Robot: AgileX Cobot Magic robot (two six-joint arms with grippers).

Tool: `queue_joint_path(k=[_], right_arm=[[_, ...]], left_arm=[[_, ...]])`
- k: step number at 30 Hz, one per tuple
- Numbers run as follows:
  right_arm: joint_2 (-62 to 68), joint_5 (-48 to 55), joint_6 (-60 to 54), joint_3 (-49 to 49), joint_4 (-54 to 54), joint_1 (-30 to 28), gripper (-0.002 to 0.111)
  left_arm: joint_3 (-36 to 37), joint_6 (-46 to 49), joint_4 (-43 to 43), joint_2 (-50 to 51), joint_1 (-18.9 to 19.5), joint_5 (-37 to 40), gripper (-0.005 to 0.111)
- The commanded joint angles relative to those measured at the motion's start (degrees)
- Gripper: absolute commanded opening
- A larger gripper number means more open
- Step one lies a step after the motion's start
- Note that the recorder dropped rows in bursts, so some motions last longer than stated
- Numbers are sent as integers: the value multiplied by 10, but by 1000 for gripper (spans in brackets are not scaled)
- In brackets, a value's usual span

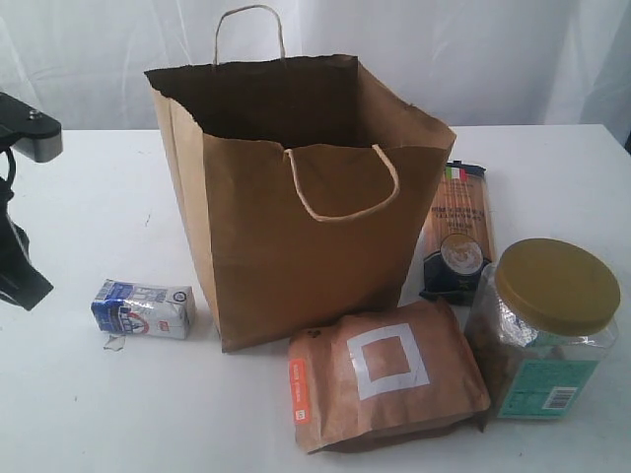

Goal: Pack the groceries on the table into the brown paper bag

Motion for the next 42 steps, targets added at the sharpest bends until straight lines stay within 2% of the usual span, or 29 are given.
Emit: queue_joint_path(k=[1, 5, 8, 12, 15, 17, 19, 21, 24, 27, 28, 33, 42], right_arm=[[-1, -92, 68, 0, 20, 0, 0], [-1, -56, 217, 0, 20, 0, 0], [-1, 7, 242, 0, -12, 0, 0], [-1, 200, 266, -66, -187, 7, 0], [19, 324, 212, -122, -207, 24, 0], [50, 403, 120, -156, -163, 40, 0], [91, 454, -11, -179, -56, 57, 2], [132, 479, -154, -195, 71, 71, 10], [179, 478, -277, -199, 174, 75, 38], [211, 487, -292, -199, 174, 75, 68], [221, 491, -294, -199, 173, 75, 71], [238, 504, -294, -199, 179, 75, 72], [238, 542, -323, -198, 230, 75, 72]], left_arm=[[1, -2, -34, -5, 2, 4, 2], [1, 30, -69, -5, 2, -24, 0], [1, 64, -109, -5, 2, -59, 0], [15, 120, -174, -5, 2, -100, 0], [34, 154, -205, -5, 2, -125, 0], [48, 179, -228, -5, 2, -141, 0], [66, 208, -254, -5, 2, -161, 0], [87, 224, -277, -5, 2, -185, 0], [115, 240, -300, -8, 2, -213, 0], [154, 278, -342, -27, 1, -243, 0], [166, 289, -359, -37, 1, -254, 0], [235, 313, -419, -103, 1, -329, 0], [294, 303, -426, -212, 1, -341, 0]])
